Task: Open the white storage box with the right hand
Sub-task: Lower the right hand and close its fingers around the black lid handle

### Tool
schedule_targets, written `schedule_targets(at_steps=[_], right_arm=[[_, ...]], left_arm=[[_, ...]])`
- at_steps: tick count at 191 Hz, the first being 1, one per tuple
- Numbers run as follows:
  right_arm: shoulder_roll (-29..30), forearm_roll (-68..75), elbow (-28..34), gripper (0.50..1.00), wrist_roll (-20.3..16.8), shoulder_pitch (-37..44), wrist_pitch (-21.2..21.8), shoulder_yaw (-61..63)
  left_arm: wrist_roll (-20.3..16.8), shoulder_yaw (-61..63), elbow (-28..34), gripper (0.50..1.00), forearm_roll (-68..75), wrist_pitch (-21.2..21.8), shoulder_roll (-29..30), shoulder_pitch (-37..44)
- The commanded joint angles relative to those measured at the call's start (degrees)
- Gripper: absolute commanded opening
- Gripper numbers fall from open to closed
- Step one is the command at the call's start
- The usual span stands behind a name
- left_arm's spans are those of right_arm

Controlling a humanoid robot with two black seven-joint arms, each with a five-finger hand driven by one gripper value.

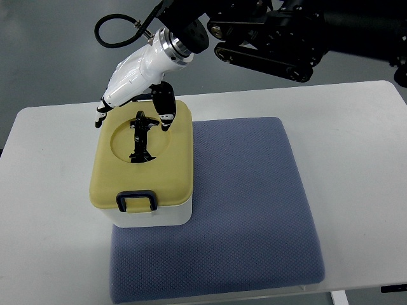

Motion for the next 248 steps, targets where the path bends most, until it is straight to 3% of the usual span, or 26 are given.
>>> schedule_targets(at_steps=[1,23,89,154,248], right_arm=[[0.05,-0.65,-1.3,0.93,0.0,-0.97,-0.96,-1.34],[0.05,-0.74,-1.92,0.93,0.0,-1.76,-3.86,-2.84],[0.05,-0.04,-1.92,0.928,0.0,-3.26,-5.36,-2.66],[0.05,0.49,-1.92,0.921,0.0,-5.63,-12.04,-2.49],[0.05,0.58,-1.22,0.913,0.0,-7.21,-14.41,-2.4]], left_arm=[[0.0,0.0,0.0,1.0,0.0,0.03,0.0,0.0],[0.0,0.0,0.0,1.0,0.0,-0.05,0.0,0.0],[0.0,0.0,0.0,1.0,0.0,-0.05,0.0,0.0],[0.0,0.0,0.0,1.0,0.0,-0.05,0.0,0.0],[0.0,0.0,0.0,1.0,0.0,0.03,0.0,0.0]])
